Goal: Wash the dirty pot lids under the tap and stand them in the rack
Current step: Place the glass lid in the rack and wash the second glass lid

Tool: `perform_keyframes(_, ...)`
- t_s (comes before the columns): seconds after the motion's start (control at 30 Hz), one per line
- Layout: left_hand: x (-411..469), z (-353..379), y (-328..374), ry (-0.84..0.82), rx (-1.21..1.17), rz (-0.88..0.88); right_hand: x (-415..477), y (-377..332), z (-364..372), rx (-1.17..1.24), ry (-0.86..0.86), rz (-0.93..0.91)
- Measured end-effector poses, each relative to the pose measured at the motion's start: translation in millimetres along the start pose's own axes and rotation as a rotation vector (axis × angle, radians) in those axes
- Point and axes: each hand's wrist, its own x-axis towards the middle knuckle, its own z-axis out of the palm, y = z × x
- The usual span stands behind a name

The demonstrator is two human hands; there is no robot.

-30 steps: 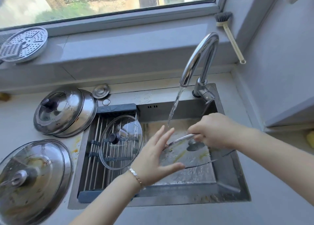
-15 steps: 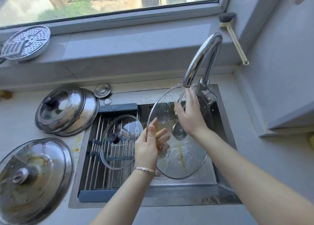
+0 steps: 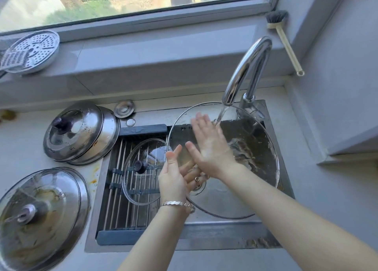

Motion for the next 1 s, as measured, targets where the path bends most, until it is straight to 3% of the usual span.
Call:
perform_keyframes(0.07, 3.5, 1.4, -0.1, 0.043, 0.026, 0.02, -17.6, -22.1, 8.7, 0.047, -0.077, -0.258)
perform_keyframes(0.13, 5.4, -1.7, -1.5, 0.061, 0.024, 0.005, -24.8, -19.6, 11.2, -0.008, -0.131, -0.36)
perform_keyframes(0.3, -1.7, -4.3, -4.3, -0.029, 0.01, -0.092, 3.1, 13.7, -4.4, -0.104, -0.086, 0.067)
perform_keyframes(0.43, 2.3, 0.6, -2.0, 0.022, 0.017, -0.045, -9.8, -20.1, 10.4, -0.036, -0.14, -0.243)
perform_keyframes(0.5, 4.1, -0.9, 0.2, 0.014, 0.007, -0.05, -5.4, -14.2, 8.9, -0.091, -0.141, -0.283)
perform_keyframes(0.67, 1.9, -6.8, 9.1, 0.026, -0.029, -0.028, 10.1, 35.0, -7.3, -0.128, -0.03, 0.068)
perform_keyframes(0.83, 8.3, -14.2, 16.2, 0.097, -0.043, 0.093, -29.4, 58.7, 7.9, -0.147, 0.019, 0.25)
perform_keyframes(1.0, 9.7, -18.4, 15.1, 0.111, -0.02, 0.111, -60.6, 35.6, 25.1, -0.076, -0.094, 0.208)
